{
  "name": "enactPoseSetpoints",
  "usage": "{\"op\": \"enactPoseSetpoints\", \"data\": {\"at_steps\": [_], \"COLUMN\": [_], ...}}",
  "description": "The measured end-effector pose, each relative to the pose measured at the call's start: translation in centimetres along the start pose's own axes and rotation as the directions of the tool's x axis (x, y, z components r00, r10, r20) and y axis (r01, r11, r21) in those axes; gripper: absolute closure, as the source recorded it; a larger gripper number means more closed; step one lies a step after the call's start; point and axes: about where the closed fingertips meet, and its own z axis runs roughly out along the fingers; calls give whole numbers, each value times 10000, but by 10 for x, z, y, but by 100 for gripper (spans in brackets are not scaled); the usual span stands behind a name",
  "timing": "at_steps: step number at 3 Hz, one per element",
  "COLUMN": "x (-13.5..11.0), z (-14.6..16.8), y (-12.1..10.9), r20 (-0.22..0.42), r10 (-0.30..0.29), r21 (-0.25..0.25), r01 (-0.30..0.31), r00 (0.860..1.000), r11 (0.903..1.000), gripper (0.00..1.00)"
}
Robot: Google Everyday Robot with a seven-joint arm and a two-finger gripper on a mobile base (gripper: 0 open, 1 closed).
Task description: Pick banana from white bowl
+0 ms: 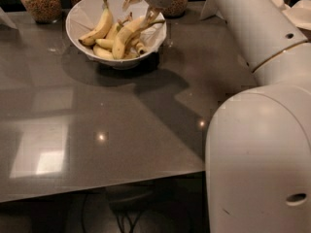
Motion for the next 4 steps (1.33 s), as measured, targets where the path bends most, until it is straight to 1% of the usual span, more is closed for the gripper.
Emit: {"op": "enactPoseSetpoints", "data": {"at_steps": [1, 2, 3, 4], "x": [-7, -14, -17, -16], "z": [20, 35, 48, 57], "y": [12, 21, 24, 23], "r20": [447, 807, 1034, 1143], "r10": [241, 471, 611, 624], "r21": [-275, -483, -556, -534], "r01": [-229, -433, -556, -566], "r00": [9987, 9956, 9928, 9915], "r11": [9994, 9979, 9969, 9970], "gripper": [37, 36, 39, 40]}}
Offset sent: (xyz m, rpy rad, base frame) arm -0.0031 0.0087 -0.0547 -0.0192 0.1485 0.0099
